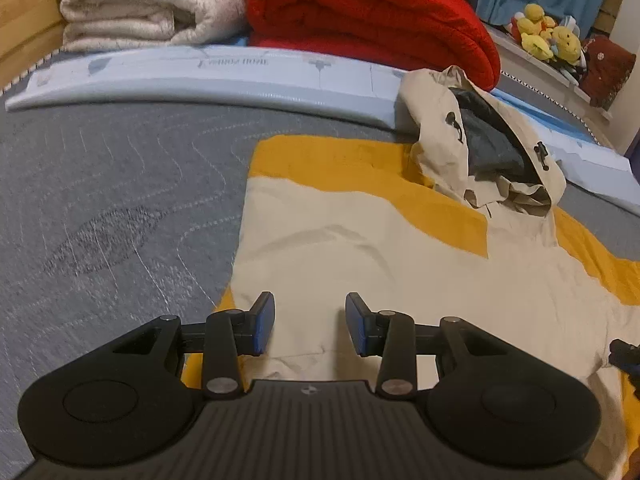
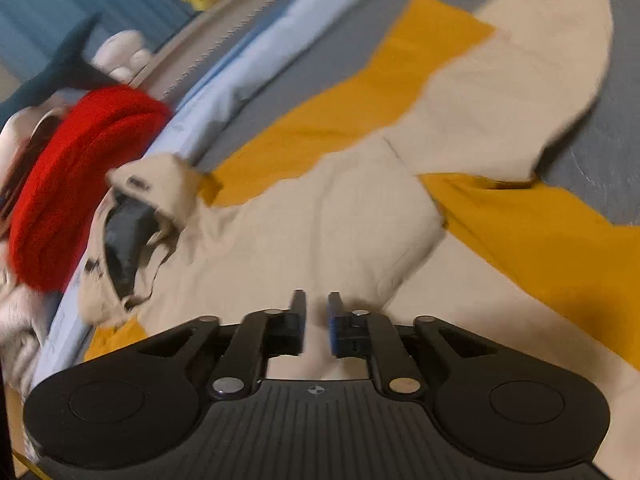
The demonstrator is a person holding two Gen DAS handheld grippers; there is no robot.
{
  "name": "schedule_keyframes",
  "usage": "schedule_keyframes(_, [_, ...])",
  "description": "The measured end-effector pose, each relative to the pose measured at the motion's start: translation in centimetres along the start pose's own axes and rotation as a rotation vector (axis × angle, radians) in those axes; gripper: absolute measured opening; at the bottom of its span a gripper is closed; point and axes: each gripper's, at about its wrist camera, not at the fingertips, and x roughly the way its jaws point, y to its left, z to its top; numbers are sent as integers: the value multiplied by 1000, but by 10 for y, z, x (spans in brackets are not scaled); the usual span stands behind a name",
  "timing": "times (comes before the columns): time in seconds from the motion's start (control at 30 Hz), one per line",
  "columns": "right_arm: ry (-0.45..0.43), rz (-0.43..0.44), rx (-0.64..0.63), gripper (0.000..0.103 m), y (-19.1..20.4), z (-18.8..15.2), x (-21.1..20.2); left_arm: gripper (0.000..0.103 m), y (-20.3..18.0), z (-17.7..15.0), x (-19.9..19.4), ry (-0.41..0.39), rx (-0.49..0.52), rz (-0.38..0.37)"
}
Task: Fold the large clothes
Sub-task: 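Grasp the other sleeve cuff with the right tool, then fold the held sleeve across the jacket body with the right tool, release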
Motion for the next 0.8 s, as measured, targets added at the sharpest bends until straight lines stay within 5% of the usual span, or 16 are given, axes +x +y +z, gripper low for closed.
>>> schedule_keyframes(0.07, [11,-7,35,39,-8,7,4,43,1,-1,3,11,-8,-4])
schedule_keyframes(0.1, [20,-14,58,40,-13,9,6,43,1,-1,4,14,-8,-4])
schedule_keyframes(0.23, [48,-38,167,37,-38,17,13,44,5,-3,10,43,-35,-24])
schedule_keyframes(0.33, [39,-32,169,9,-37,18,16,44,11,-3,14,68,-82,-46])
schedule_keyframes(0.4, [-17,-14,144,6,-31,21,6,44,12,-3,15,71,-85,-42])
schedule_keyframes(0.57, [-211,-26,62,5,-14,24,-32,44,12,-4,16,79,-83,-45])
schedule_keyframes(0.73, [-277,-234,8,16,-14,25,-30,43,12,-9,22,113,-115,-67])
schedule_keyframes(0.8, [-307,-238,14,20,-18,26,-33,43,9,-11,22,113,-101,-65])
